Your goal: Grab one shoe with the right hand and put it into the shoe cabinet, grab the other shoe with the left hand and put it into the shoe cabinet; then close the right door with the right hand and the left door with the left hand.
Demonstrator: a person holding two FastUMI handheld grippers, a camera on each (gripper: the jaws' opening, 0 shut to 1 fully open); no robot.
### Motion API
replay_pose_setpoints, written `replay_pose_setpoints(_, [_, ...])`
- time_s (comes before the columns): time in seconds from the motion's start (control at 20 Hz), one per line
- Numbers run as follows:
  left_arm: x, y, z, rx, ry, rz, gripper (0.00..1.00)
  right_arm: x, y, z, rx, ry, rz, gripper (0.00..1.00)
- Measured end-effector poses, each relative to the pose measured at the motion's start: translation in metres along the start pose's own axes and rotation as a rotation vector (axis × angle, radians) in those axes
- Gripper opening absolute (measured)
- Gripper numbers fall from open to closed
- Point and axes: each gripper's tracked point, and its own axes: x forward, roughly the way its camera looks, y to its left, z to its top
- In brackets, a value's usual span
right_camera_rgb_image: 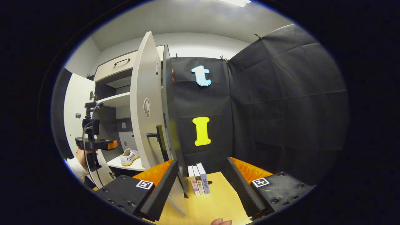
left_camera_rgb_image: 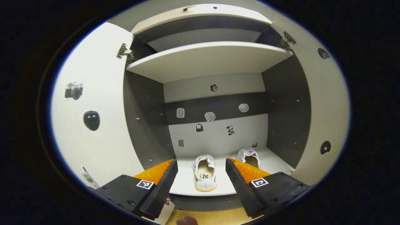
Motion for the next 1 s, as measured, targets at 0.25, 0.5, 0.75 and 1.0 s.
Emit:
replay_pose_setpoints(0.25, [-0.085, -0.003, -0.004, -0.065, -0.026, -0.091, 0.97, 0.032, -0.002, 0.005, -0.030, 0.010, 0.010, 1.00])
replay_pose_setpoints(0.5, [-0.145, 0.021, -0.010, -0.083, -0.030, -0.065, 0.97, 0.060, 0.005, -0.008, -0.068, 0.053, 0.025, 0.98])
replay_pose_setpoints(0.75, [-0.183, 0.050, -0.010, -0.100, -0.033, -0.071, 0.97, 0.061, 0.019, -0.011, -0.059, 0.059, 0.046, 0.98])
replay_pose_setpoints(1.0, [-0.204, 0.083, 0.002, -0.091, -0.074, -0.057, 0.96, 0.057, 0.030, -0.012, -0.067, 0.044, 0.030, 0.98])
